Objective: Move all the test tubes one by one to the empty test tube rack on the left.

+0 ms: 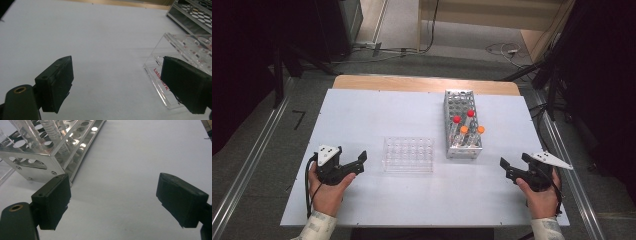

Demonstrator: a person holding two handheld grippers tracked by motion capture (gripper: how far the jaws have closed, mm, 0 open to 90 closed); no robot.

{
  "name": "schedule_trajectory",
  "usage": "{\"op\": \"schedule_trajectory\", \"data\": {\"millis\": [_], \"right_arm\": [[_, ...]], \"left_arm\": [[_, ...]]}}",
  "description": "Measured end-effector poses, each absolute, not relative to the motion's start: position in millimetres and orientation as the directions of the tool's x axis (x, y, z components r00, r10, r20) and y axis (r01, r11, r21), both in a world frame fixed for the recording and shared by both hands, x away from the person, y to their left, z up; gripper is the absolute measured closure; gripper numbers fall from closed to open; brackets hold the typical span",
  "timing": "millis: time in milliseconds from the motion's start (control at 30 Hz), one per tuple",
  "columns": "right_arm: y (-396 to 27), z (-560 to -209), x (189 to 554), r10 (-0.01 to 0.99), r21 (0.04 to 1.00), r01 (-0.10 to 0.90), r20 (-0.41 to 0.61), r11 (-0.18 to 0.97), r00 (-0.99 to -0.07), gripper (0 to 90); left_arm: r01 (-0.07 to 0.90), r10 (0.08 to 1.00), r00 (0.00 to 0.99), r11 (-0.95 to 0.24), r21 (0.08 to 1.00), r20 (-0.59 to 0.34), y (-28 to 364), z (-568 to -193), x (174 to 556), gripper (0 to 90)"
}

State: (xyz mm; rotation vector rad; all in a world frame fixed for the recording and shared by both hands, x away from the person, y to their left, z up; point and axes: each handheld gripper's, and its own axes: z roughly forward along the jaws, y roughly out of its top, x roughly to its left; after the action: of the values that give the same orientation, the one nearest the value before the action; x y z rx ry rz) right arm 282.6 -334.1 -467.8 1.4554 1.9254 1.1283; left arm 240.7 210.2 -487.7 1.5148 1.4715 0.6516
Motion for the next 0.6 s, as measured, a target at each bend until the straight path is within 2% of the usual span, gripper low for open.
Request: {"op": "schedule_trajectory", "data": {"millis": [267,600], "right_arm": [[-328,-464,278,0.93,0.841,0.532,0.108,0.103,-0.352,12.7],[-310,-462,278,0.907,0.848,0.514,0.108,0.13,-0.407,15.8]], "left_arm": [[0.453,0.964,0.16,0.118,0.884,-0.211,207,-484,239,12.0],[0.471,0.963,0.174,0.1,0.876,-0.203,206,-487,241,12.0]]}}
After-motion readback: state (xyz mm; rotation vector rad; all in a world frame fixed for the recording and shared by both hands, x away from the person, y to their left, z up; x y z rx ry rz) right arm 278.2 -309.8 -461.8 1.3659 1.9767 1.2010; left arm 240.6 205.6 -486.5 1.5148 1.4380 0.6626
